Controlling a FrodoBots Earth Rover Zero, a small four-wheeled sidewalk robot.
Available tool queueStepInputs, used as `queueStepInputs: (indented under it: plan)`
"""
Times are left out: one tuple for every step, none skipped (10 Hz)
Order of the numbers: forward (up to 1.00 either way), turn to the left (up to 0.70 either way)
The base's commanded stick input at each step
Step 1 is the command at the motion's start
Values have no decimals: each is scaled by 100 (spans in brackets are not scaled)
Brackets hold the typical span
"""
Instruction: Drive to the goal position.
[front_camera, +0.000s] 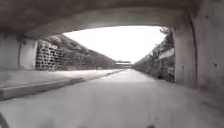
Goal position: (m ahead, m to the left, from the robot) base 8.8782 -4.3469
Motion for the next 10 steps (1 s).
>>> queueStepInputs:
  plan:
    - [100, 0]
    - [100, 0]
    - [100, 0]
    - [100, 0]
    - [100, 0]
    - [100, 0]
    - [100, 0]
    - [100, 0]
    - [100, 0]
    - [100, 0]
